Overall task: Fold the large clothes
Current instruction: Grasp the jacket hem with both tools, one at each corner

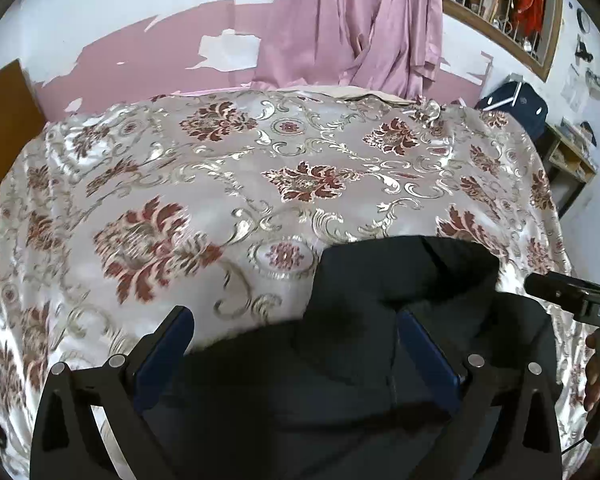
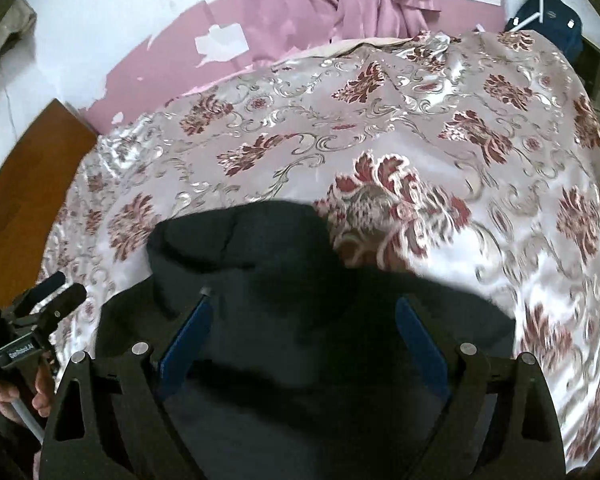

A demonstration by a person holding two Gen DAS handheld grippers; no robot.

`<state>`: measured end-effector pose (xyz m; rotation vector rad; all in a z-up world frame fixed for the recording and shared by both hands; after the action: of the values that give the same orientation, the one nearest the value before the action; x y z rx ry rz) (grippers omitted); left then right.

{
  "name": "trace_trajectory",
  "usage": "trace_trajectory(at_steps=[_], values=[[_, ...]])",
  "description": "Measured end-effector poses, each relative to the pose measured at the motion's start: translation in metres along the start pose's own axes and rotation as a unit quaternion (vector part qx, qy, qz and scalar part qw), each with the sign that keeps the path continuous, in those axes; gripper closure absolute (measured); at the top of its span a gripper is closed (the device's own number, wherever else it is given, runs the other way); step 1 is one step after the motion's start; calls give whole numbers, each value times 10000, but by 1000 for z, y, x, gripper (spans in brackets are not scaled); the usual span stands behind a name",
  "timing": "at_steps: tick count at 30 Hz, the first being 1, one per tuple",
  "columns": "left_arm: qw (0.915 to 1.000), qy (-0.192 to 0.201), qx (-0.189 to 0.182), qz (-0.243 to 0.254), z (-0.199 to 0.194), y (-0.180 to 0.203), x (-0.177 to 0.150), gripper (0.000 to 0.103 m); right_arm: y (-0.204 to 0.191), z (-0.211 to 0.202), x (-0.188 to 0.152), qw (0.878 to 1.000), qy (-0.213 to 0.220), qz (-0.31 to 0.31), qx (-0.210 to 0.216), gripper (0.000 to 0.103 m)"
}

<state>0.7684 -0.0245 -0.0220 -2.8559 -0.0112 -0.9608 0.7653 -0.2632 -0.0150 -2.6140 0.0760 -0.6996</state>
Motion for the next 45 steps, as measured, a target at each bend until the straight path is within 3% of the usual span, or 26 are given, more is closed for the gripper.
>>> trace_trajectory(at_steps=[2,5,7,11,12,13,14,15,16,17,20,22,26,31,37,42,45], values=[[9998,109,78,145,12,8,6,0,6,21,10,9999,-81,90,-103,13],[9985,-40,262,489,42,22,7,3,11,41,19,9995,-278,111,-131,13],[9970,-158,353,677,57,26,5,43,14,48,25,9995,-278,152,-98,13],[9973,-196,-9,701,65,31,3,68,15,62,29,9996,-127,238,57,16],[9975,-190,-108,677,65,34,5,76,13,66,28,9997,-135,168,91,20],[9976,-152,-170,656,64,37,7,88,10,69,27,9998,-151,83,89,33],[9975,-120,-190,663,64,39,9,93,8,72,26,9998,-165,23,85,48],[9976,-101,-128,668,64,41,11,95,8,75,26,9998,-209,-12,53,56],[9979,-50,-60,647,63,41,12,96,8,76,25,9996,-270,-36,4,73],[9977,19,66,669,60,41,12,97,9,76,25,9996,-291,-62,-26,83],[9959,332,348,762,43,36,11,97,7,62,25,9994,-162,-291,-31,92],[9953,509,392,718,29,25,8,98,8,48,25,9988,-28,-482,-2,93],[9965,645,104,513,6,9,-12,98,11,15,6,9970,253,-729,99,96],[9940,673,139,847,-8,11,-49,98,12,-5,-28,9931,366,-1113,27,97],[9968,304,6,746,3,14,-92,98,18,1,-63,9914,71,-1304,-40,97],[9954,214,86,928,16,20,-115,98,24,14,-91,9890,-135,-1462,-174,97],[9939,375,146,1025,19,23,-118,98,27,21,-99,9905,-163,-1364,-71,97]])
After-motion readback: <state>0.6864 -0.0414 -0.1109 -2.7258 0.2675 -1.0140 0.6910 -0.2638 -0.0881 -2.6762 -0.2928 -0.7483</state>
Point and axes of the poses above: each gripper's, at about its wrist camera, not at the fingertips, and z roughly the way its jaws point, y to its right, x to its top, the point moved 9 cm from there along z, roughly the way its jaws point, and after that the axes turned 13 degrees about x, right-handed, at the moved point
